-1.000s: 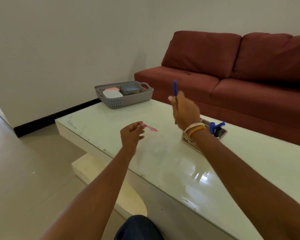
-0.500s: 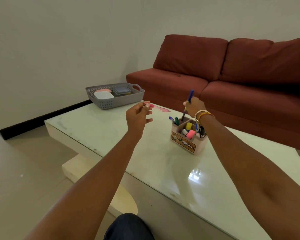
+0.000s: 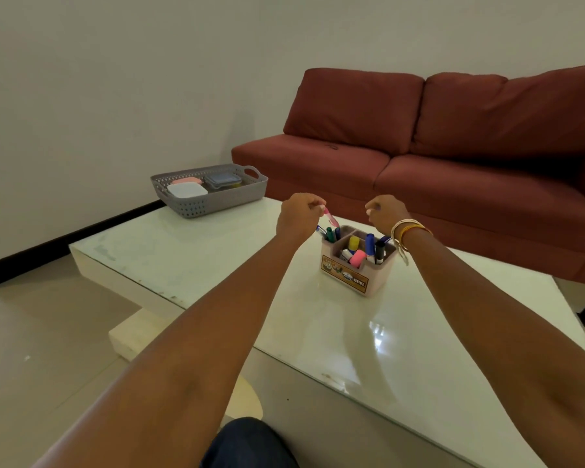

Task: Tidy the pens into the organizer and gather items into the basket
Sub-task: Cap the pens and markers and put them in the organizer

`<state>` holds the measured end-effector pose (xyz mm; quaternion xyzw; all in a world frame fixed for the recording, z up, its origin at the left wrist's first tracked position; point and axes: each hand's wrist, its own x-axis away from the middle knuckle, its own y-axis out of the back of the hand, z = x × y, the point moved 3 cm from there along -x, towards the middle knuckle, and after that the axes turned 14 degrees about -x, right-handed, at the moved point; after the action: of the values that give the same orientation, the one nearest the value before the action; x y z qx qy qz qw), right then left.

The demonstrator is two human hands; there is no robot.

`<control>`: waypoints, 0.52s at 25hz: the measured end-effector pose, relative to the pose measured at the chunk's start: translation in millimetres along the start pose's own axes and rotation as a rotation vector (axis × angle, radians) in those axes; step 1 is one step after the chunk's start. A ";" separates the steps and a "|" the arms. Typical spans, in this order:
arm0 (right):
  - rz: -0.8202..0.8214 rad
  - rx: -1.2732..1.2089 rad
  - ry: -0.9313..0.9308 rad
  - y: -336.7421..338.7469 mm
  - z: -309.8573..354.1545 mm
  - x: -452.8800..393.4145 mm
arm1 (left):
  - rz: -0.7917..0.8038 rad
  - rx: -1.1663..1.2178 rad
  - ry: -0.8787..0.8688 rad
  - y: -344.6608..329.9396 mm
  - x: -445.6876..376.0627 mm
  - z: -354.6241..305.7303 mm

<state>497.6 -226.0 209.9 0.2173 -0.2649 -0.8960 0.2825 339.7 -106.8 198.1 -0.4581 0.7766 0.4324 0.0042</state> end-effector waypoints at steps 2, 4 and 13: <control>-0.043 0.003 0.042 9.8 -5.6 2.9 | 0.075 -0.065 0.026 -9.6 -4.3 -4.4; -0.083 -0.026 0.061 17.5 -9.3 5.1 | 0.130 -0.195 0.035 -17.5 -2.7 -8.0; -0.150 -0.229 -0.208 23.0 -32.1 19.3 | 0.166 -0.128 0.043 -37.5 22.7 5.3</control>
<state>509.6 -265.3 194.5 0.1088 -0.1718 -0.9566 0.2087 351.3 -127.0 160.6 -0.4007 0.7826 0.4702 -0.0777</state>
